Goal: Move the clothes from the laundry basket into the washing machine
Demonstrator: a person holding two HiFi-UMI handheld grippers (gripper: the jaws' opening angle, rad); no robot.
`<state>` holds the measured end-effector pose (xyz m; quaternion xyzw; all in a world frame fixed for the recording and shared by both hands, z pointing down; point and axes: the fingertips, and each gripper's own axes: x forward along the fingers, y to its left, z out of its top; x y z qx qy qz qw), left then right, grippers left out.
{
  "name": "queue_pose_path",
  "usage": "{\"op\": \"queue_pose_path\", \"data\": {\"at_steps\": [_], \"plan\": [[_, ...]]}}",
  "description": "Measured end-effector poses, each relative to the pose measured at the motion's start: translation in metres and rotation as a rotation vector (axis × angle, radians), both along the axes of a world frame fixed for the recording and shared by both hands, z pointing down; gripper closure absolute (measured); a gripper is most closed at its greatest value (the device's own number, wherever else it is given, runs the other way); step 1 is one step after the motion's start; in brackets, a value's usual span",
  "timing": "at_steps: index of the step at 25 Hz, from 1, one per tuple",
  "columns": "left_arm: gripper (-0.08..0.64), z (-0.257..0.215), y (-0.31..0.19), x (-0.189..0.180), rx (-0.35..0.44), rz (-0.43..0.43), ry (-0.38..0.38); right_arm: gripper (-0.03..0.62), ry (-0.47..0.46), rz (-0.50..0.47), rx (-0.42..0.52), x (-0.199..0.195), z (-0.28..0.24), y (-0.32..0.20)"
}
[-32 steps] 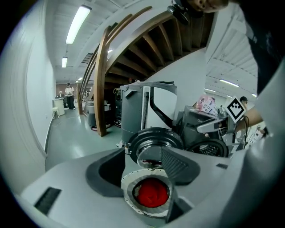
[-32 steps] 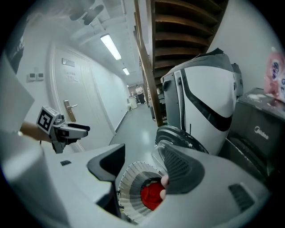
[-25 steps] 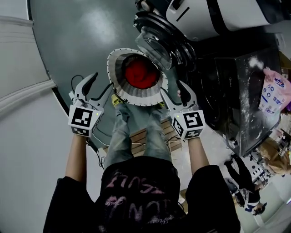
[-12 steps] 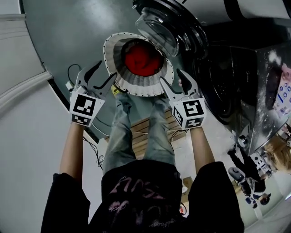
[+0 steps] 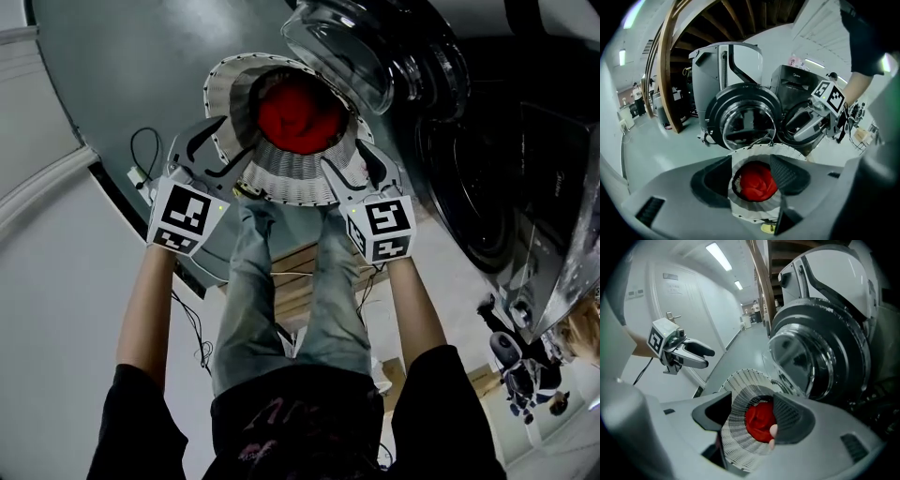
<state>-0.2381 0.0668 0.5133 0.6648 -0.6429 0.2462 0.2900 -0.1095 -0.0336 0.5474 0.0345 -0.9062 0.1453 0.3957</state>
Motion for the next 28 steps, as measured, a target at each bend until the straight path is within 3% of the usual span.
{"op": "queue_pose_path", "data": {"at_steps": [9, 21, 28], "plan": [[0.298, 0.097, -0.026, 0.01, -0.065, 0.209, -0.071, 0.298, 0.096, -0.04, -0.042, -0.002, 0.106, 0.01], [0.298, 0.207, -0.062, 0.024, -0.152, 0.509, -0.146, 0.284, 0.154, 0.007, -0.049, -0.008, 0.205, 0.009], [0.298, 0.272, -0.074, 0.031, -0.188, 0.571, -0.151, 0.273, 0.184, 0.003, -0.029, -0.014, 0.268, 0.001]]}}
